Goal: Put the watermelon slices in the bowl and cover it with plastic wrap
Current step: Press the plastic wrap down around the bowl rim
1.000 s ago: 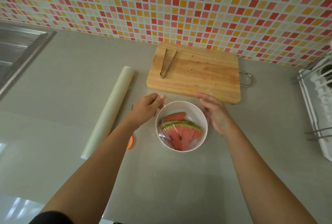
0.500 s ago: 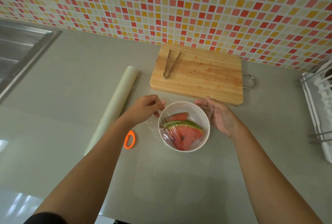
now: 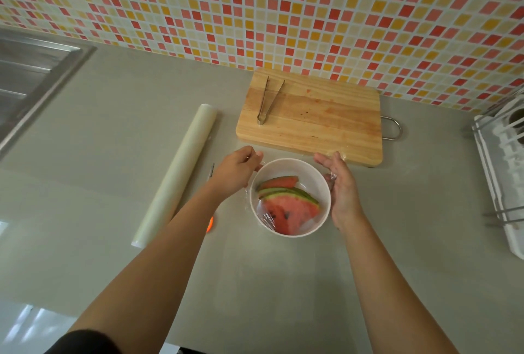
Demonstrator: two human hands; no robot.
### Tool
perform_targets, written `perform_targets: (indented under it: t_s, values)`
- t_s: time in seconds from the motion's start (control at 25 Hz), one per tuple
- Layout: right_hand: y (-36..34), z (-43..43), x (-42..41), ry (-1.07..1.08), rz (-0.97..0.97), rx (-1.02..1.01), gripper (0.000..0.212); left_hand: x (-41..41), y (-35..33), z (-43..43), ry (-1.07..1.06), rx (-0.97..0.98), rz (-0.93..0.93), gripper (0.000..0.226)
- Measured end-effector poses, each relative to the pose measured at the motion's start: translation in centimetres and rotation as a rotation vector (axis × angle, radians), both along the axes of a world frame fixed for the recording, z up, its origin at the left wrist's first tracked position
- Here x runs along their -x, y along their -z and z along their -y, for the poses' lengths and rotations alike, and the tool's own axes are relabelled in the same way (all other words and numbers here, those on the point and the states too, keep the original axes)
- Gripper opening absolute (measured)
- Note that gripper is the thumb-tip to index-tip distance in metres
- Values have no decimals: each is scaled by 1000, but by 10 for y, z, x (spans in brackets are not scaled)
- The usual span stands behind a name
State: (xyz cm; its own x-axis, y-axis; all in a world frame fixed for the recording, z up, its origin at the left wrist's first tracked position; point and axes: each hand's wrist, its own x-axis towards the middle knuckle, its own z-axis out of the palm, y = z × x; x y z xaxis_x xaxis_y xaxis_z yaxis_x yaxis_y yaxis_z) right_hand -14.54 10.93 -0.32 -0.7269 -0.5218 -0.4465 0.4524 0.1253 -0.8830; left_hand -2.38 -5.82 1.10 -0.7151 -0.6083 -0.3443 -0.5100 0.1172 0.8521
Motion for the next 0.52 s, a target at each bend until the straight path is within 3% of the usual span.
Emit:
perform_targets:
  t_s: [0.24, 0.52]
  values:
    - [0, 4, -13, 65, 21, 21, 49, 10, 10, -9, -108, 138, 42, 39]
    - [2, 6, -19, 67, -12, -41, 59, 8, 21, -24, -369, -225, -58, 38]
